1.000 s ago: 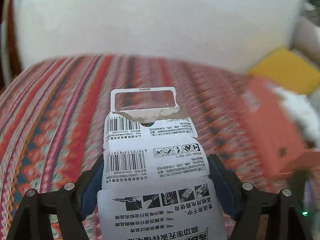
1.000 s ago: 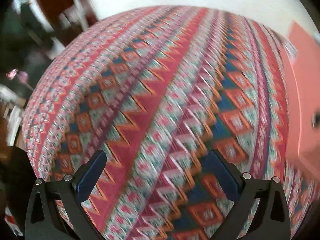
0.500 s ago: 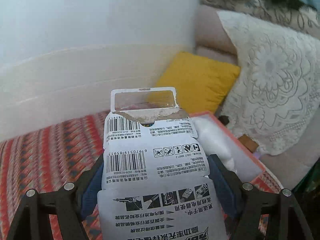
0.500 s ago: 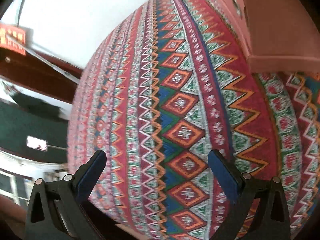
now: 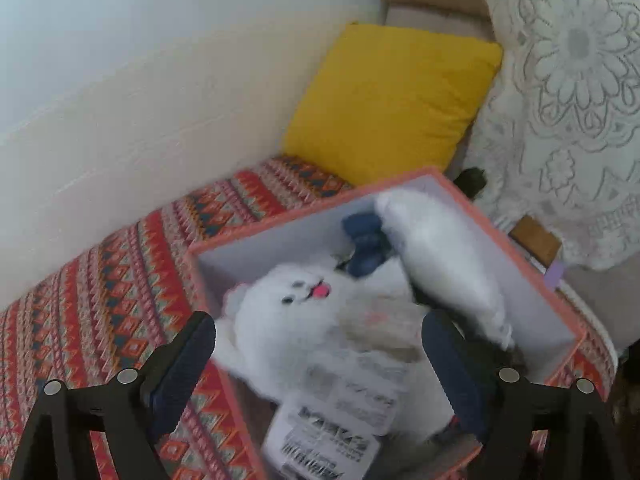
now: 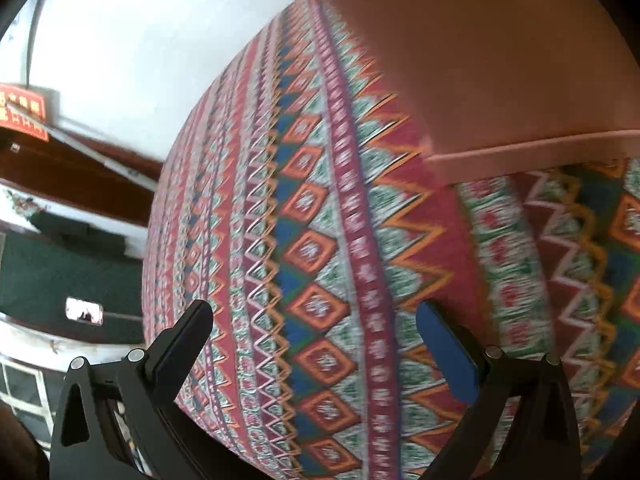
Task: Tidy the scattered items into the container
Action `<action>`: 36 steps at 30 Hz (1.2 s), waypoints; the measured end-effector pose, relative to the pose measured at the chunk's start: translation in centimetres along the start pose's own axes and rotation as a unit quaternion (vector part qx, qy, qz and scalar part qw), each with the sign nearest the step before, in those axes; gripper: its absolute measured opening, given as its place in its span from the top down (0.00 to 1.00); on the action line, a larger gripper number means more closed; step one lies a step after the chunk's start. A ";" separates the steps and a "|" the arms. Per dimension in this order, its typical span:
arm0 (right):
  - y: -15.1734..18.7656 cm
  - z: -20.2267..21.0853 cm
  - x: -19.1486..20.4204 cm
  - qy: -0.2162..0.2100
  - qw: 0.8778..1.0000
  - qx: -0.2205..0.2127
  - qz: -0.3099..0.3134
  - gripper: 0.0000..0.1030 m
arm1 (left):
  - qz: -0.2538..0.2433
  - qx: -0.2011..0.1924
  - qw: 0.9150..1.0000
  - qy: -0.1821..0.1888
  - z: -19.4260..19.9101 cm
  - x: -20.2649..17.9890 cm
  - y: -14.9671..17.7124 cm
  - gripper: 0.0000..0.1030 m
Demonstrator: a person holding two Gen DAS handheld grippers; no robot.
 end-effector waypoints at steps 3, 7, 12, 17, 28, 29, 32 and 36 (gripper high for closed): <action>0.4 2.1 -0.7 -0.001 1.000 -0.018 -0.007 0.00 | -0.008 -0.039 0.997 -0.063 2.9 2.3 3.3 0.14; 0.9 3.6 1.2 0.030 0.998 -0.056 0.024 0.00 | 0.013 -0.102 0.981 -0.166 8.4 7.9 9.5 0.02; 2.3 6.3 5.4 0.062 0.988 -0.124 0.071 0.00 | 0.070 -0.119 0.965 -0.221 13.3 14.2 17.6 0.00; 4.3 11.1 10.2 0.174 0.948 -0.230 0.132 0.00 | 0.106 -0.115 0.960 -0.232 16.1 17.8 22.6 0.00; 9.5 10.7 18.1 0.312 0.879 -0.287 0.217 0.00 | 0.166 -0.098 0.964 -0.184 18.6 21.9 28.5 0.00; 9.7 10.9 18.8 0.313 0.877 -0.288 0.224 0.00 | 0.169 -0.096 0.963 -0.188 18.5 22.4 28.8 0.00; 10.3 10.0 20.2 0.313 0.871 -0.285 0.248 0.00 | 0.181 -0.091 0.962 -0.183 18.3 23.5 29.3 0.00; 10.9 9.0 21.4 0.314 0.865 -0.279 0.274 0.00 | 0.190 -0.089 0.963 -0.170 18.3 24.5 29.8 0.00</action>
Point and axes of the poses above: each gripper's, at about its wrist camera, not at the fingertips, and z roughly against the way its jaws point, x to its left, y to its underside, the point moved 1 cm from there along -z, roughly the way its jaws point, and after that the axes turned 15 degrees about -y, right-handed, at the moved point
